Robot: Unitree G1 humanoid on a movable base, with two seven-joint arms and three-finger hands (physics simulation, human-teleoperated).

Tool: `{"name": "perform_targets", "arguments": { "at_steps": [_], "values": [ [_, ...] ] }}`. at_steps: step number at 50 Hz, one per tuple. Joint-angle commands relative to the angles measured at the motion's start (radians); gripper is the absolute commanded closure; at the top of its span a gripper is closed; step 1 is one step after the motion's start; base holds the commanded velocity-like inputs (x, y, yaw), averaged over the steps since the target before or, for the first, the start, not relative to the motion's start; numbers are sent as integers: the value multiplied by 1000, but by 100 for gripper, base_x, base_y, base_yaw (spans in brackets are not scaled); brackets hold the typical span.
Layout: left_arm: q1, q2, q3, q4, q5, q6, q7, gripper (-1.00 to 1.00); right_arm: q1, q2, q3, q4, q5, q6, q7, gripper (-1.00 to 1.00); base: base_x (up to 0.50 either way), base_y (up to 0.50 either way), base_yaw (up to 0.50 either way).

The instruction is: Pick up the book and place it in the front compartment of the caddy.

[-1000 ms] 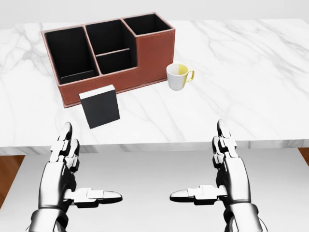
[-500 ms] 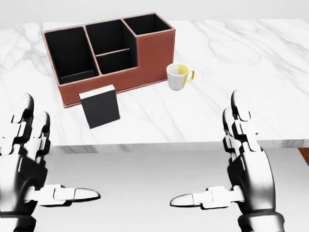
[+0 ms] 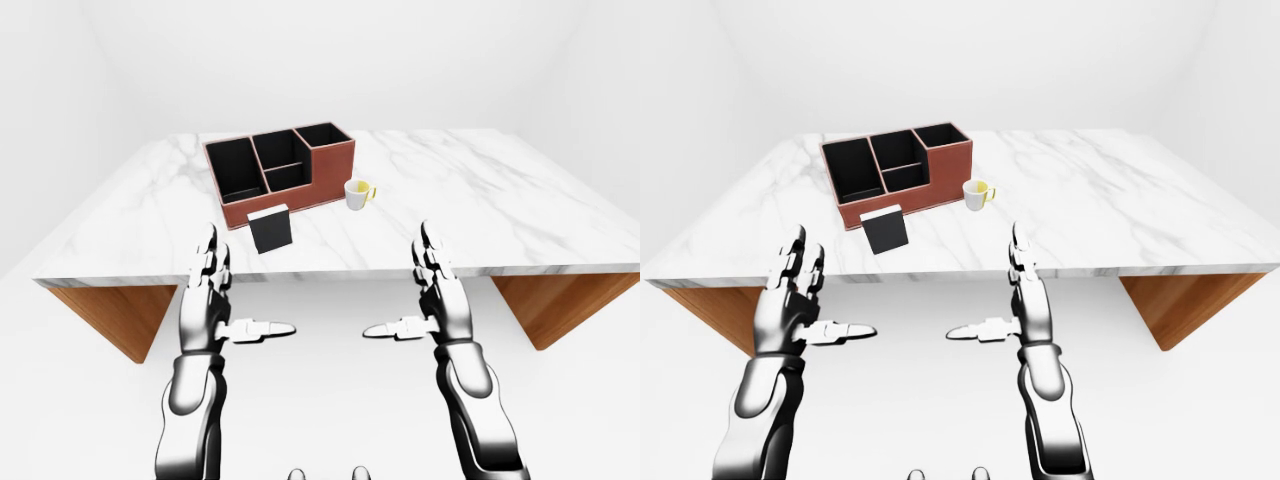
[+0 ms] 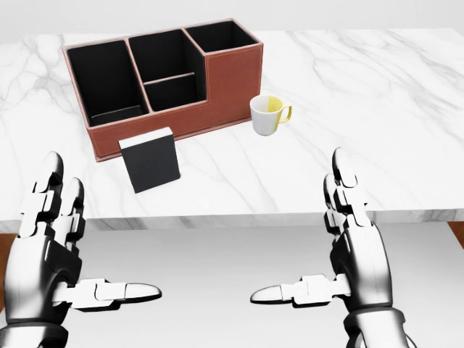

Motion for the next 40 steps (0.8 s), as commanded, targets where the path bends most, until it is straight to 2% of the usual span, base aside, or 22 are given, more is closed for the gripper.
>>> {"name": "perform_targets", "arguments": {
  "at_steps": [1, 2, 3, 5, 9, 14, 17, 20, 24, 26, 28, 31, 35, 40],
  "values": [
    [-3, 2, -58, 95, 45, 3, 54, -100, 6, 17, -31, 57, 37, 56, -8, -100, 0, 0, 0],
    [0, 4, -57, 58, 43, 3, 55, -100, 15, 15, -28, 15, 35, 56, -7, -100, 0, 0, 0],
    [8, 4, -49, -66, 24, 3, 56, -100, 36, 7, -18, -100, 9, 56, -8, -100, 0, 0, 0],
    [8, 4, -43, -114, 16, 3, 59, -100, 42, 8, -18, -137, 3, 56, -2, -100, 0, 0, 0],
    [13, 8, -15, -332, -24, 3, 56, -100, 62, 4, 4, -383, -44, 56, 4, -100, 0, 0, 0],
    [0, 13, 20, -506, -61, 3, 53, -100, 52, 1, 14, -567, -84, 56, 23, -100, 0, 0, 0],
    [-42, 25, 59, -630, -89, 3, 65, -100, 29, -8, 10, -690, -109, 56, 43, -100, 0, 0, 0],
    [-49, 76, 77, -639, -158, 3, 119, -100, 11, 6, 2, -717, -137, 56, 72, -100, 0, 0, 0],
    [-51, 200, 84, -639, -307, 3, 262, -100, -2, 64, -15, -717, -223, 56, 158, -100, 0, 0, 0],
    [-55, 265, 90, -639, -392, 3, 339, -100, -4, 123, -27, -717, -298, 56, 235, -100, 0, 0, 0],
    [-49, 323, 80, -639, -452, 3, 404, -100, -13, 212, -38, -717, -414, 56, 347, -100, 0, 0, 0],
    [-43, 367, 71, -639, -503, 3, 460, -100, -38, 362, -65, -717, -581, 56, 518, -100, 0, 0, 0],
    [-40, 407, 75, -639, -560, 3, 504, -100, -76, 367, -105, -717, -696, 56, 642, -100, 34, -24, 0],
    [-38, 425, 88, -640, -588, 3, 520, -100, -67, 367, -110, -717, -705, 56, 655, -100, 46, -31, 0]
  ]
}}
